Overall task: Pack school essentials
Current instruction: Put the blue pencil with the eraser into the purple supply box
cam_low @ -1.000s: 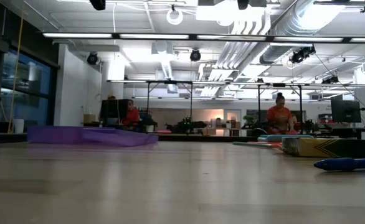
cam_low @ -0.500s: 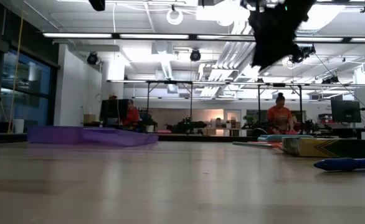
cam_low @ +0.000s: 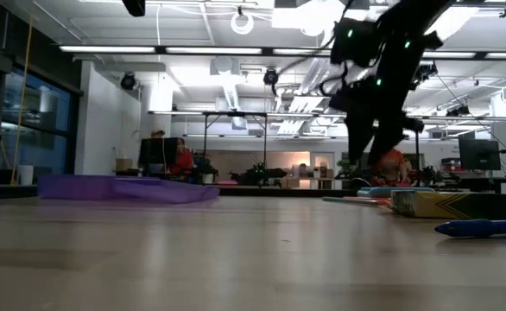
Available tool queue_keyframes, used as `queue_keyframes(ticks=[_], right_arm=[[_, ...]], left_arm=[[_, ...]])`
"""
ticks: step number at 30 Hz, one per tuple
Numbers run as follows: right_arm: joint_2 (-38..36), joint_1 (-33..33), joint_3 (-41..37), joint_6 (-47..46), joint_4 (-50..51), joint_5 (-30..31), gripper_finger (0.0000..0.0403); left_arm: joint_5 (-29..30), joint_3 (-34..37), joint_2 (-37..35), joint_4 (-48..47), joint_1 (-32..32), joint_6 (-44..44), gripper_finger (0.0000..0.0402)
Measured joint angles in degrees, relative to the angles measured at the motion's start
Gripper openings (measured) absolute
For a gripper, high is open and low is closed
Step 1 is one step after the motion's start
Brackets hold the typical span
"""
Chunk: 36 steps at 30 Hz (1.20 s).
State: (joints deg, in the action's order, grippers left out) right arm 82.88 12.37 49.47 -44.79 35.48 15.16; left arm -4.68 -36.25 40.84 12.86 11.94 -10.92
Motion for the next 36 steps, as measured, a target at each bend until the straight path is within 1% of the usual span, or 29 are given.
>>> queue_keyframes(ticks=[4, 9, 14, 20, 30, 33, 36], right_arm=[[5.29, 2.98, 0.00, -0.41, -0.21, -0.94, 0.0213], [9.46, 5.28, -0.04, -2.91, -2.19, -4.40, 0.0207], [10.13, 5.17, -0.04, -2.92, -5.51, -6.02, 0.0185], [10.54, 5.22, -0.04, -2.94, -4.80, -5.30, 0.0160], [14.30, 5.17, 0.19, -3.35, -5.88, -4.98, 0.0138], [15.39, 5.15, 0.26, -4.53, -5.48, -4.99, 0.0124], [15.42, 4.65, 0.22, -4.69, -5.42, -4.74, 0.0101]], left_arm=[[-0.01, 0.00, 0.00, -0.02, 0.00, -0.92, 0.0000], [0.54, 0.00, 0.00, 0.00, 0.00, -0.90, 0.0000], [0.84, 0.00, 0.00, 0.02, 0.00, -0.92, 0.0000], [0.84, 0.00, 0.00, 0.02, 0.00, -0.93, 0.0000], [0.84, 0.00, 0.02, 0.07, 0.00, -1.09, 0.0000], [0.84, 0.00, 0.02, 0.09, 0.02, -1.10, 0.0000], [0.84, 0.00, 0.02, 0.15, 0.01, -1.84, 0.0000]])
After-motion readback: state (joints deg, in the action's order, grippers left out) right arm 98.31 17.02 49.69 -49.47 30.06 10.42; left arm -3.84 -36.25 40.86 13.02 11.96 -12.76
